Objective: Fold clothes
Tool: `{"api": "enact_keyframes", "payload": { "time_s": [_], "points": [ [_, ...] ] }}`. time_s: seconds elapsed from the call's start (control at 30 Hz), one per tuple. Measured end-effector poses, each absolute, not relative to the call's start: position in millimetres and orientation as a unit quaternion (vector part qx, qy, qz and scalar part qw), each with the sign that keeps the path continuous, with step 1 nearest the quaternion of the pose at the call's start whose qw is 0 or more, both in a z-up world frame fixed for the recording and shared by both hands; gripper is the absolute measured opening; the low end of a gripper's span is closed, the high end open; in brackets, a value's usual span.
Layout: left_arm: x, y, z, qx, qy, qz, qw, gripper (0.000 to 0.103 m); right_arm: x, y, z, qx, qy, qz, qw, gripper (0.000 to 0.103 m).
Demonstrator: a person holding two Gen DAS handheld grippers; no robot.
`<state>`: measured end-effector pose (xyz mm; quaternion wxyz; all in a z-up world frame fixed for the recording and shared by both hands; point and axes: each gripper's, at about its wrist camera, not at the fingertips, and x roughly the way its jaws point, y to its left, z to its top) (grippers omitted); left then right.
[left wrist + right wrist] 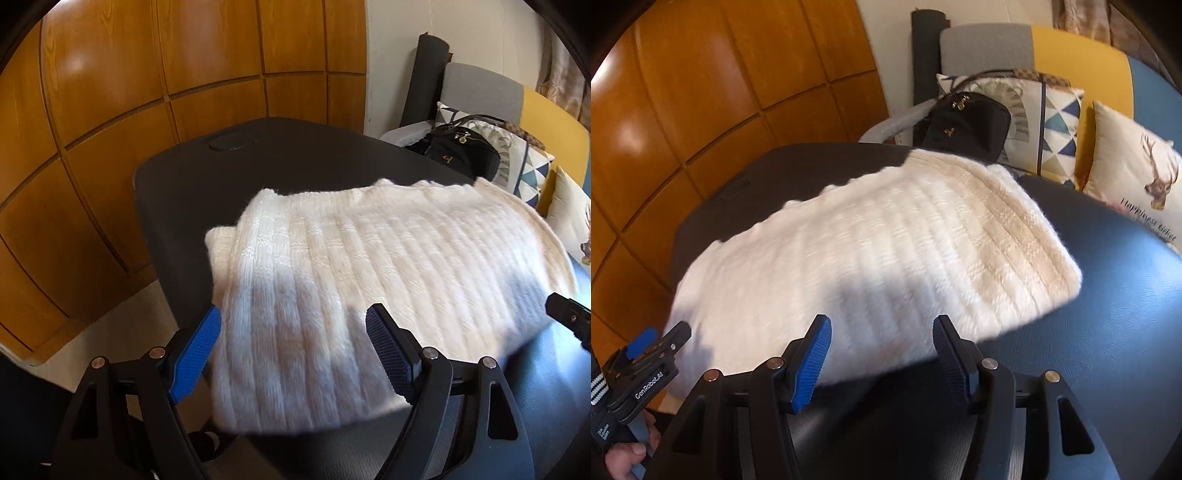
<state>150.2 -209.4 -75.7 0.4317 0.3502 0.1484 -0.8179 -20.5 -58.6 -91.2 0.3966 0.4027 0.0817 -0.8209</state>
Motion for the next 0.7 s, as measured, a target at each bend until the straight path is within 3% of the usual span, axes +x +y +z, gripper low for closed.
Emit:
{"api": "enact_keyframes", "payload": {
  "time_s": [0.23, 0.7],
  "points": [
    [164.4, -186.3, -51.1, 0.336, 0.161, -0.837, 0.4, 0.084, 25.0, -47.5, -64.9, 0.351, 0.126, -0.846, 0.381, 0.058],
    [179.0, -164.4, -15.6, 0.321, 0.166, -0.853, 0.375, 0.084, 62.9, -39.7, -35.8, 0.329, 0.122, -0.857, 0.378, 0.059]
  ]
}}
